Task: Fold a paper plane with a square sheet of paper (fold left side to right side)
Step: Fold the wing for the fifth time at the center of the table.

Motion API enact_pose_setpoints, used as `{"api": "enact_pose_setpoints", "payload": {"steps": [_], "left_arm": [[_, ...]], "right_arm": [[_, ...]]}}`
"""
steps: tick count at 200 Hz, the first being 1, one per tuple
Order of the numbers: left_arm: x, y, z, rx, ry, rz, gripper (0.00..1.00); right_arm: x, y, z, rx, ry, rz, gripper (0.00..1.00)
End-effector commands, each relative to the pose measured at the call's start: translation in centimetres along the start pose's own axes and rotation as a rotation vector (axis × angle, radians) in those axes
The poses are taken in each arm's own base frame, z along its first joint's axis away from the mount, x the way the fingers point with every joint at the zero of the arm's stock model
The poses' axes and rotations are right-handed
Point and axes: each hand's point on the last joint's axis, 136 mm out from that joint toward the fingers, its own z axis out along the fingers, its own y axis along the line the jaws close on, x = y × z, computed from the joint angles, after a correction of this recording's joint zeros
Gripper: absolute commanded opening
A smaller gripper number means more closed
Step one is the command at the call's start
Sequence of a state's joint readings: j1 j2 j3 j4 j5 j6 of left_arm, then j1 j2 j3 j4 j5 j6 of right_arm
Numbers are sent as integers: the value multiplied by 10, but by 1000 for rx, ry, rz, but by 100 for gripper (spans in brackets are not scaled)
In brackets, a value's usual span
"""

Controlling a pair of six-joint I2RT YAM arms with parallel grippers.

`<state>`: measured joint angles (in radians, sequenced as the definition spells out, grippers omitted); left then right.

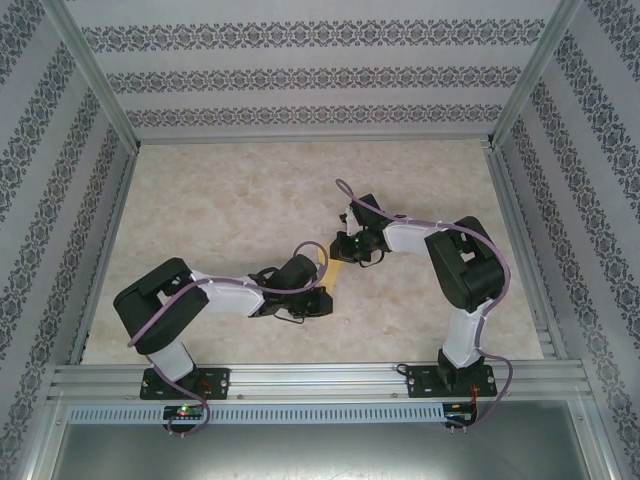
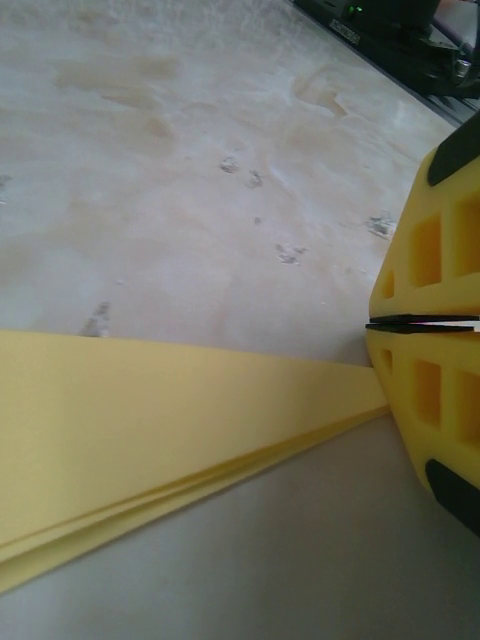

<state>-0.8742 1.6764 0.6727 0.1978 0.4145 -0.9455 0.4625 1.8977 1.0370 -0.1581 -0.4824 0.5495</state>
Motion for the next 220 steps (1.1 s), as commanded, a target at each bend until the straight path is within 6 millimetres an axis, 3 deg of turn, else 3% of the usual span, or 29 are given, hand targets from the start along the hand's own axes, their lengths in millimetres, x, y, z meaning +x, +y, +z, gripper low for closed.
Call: {"api": "enact_pose_setpoints", "payload": {"steps": [1, 44, 75, 149, 220], "left_arm": [[25, 6, -2, -14, 62, -30, 12], [-4, -29, -33, 55, -21, 31, 15], [-24, -32, -43, 36, -58, 60, 16], [-52, -20, -9, -7, -46, 94, 15], [-37, 10, 11, -69, 12, 34, 13]], "right_arm": [[18, -36, 15, 132, 58, 32, 8], [20, -34, 15, 131, 61, 30, 8], [19, -33, 14, 130, 57, 26, 8], [21, -32, 15, 131, 67, 25, 8], [22, -31, 12, 137, 65, 16, 8]]}}
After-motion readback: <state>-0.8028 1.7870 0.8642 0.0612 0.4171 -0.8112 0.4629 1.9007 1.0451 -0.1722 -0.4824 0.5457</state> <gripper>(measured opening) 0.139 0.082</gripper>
